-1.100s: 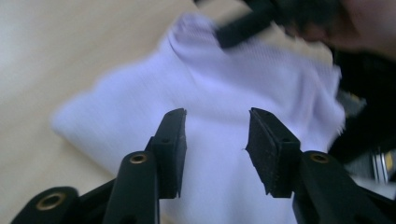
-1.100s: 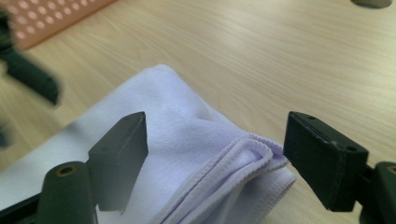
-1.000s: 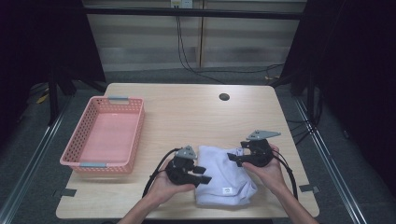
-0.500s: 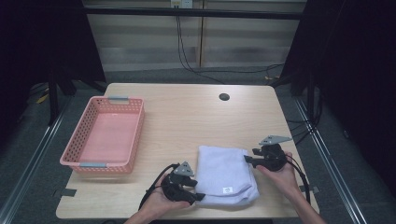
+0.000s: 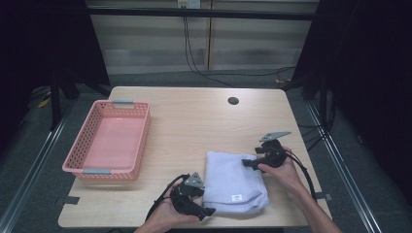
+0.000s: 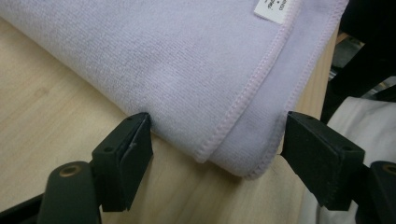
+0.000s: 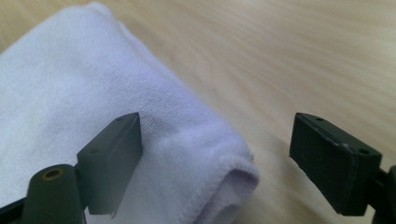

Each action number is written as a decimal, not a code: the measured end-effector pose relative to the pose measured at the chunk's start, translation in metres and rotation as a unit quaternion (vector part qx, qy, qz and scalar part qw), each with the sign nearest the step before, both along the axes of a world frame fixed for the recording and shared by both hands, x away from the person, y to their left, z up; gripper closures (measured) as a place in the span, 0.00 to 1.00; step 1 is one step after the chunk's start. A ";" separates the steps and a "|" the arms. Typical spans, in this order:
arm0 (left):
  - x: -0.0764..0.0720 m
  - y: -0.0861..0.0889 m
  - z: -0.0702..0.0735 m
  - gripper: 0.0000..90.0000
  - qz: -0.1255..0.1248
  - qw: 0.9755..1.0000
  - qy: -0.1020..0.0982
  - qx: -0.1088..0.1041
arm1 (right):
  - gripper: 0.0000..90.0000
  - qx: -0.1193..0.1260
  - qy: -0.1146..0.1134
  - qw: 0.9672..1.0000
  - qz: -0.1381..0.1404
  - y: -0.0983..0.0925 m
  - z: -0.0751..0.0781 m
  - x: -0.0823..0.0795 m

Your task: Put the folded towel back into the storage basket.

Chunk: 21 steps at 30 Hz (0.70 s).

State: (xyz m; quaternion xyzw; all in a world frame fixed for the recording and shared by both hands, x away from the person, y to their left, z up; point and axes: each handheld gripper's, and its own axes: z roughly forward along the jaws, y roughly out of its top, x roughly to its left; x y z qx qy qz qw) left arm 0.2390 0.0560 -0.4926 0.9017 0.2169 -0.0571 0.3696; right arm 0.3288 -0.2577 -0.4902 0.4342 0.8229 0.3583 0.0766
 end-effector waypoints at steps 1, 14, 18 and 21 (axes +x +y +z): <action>0.000 -0.001 0.000 0.26 0.001 1.000 0.001 -0.002 | 0.18 0.000 0.004 1.000 0.004 0.001 -0.003 0.001; -0.003 0.002 0.003 0.68 0.003 1.000 -0.016 0.022 | 0.42 0.006 0.018 0.999 0.035 0.008 -0.007 -0.003; 0.000 0.004 0.002 0.74 0.002 1.000 -0.004 0.012 | 0.66 0.028 0.031 0.998 0.051 0.010 -0.007 -0.006; 0.002 0.005 0.003 0.76 0.005 1.000 -0.001 0.012 | 0.75 0.027 0.031 0.997 0.060 0.011 -0.005 -0.007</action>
